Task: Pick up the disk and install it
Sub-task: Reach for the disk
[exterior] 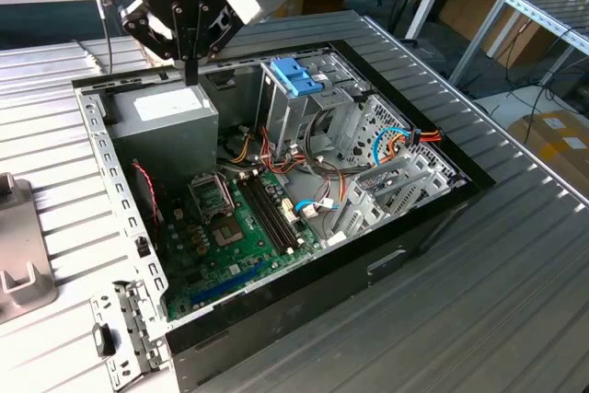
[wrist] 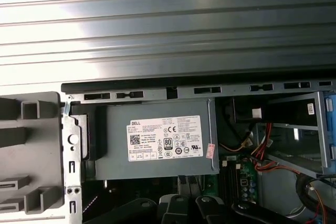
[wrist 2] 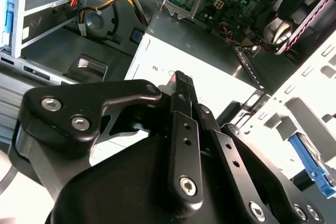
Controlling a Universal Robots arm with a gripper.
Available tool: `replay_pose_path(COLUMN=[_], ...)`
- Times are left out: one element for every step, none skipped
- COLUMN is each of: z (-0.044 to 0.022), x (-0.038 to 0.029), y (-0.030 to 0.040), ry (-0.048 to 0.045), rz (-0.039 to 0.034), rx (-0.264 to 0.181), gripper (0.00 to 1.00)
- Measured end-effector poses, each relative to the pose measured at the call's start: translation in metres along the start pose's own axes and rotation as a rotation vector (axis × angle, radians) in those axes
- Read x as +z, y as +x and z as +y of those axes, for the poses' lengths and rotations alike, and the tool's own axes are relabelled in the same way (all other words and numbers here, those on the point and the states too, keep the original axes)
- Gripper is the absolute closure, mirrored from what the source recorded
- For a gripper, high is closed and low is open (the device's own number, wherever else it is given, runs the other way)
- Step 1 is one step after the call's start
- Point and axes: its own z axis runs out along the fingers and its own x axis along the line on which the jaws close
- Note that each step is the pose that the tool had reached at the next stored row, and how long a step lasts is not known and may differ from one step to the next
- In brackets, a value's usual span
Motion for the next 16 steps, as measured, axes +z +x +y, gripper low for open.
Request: replay_pose_path(z=[0.0,0.0,0.0,-0.0001,-0.0001,-0.0001,-0.0001,-0.0002,-0.0002,-0.0002,-0.0002,-0.0002,-0.0002,-0.0002,-0.0003,-0.0003], x=[0.0,0.0,0.0,0.0,0.0,-0.0001,-0.0001,-0.0001,0.0,-0.0001,-0.0001,-0.0001,0.0,0.0,-0.0001,-0.0001], y=[0.0003,0.0004,0.0005,0.0009,0.0013,0.0016,0.0018,0.002,0.0021,0.0022,0.0024,0.0026,0.0027,0.0032,0.0035,0.0039], ry=[0.0,0.0,0.0,0.0,0.0,0.0,0.0,0.0,-0.0001,0.0,0.0,0.0,0.0,-0.0001,0.0,0.0], rz=[0.0,0.0,0.0,0.0,0.0,0.0,0.0,0.0,0.0,0.0,0.0,0.0,0.0,0.0,0.0,0.0], rx=[0.0,0.0,0.0,0.0,0.0,0.0,0.0,0.0,0.0,0.0,0.0,0.0,0.0,0.0,0.0,0.0], gripper=[0.9,0.9,0.9,0.9,0.9,0.9,0.9,0.9,0.9,0.9,0.9,0.9,0.9,0.9,0.9,0.9])
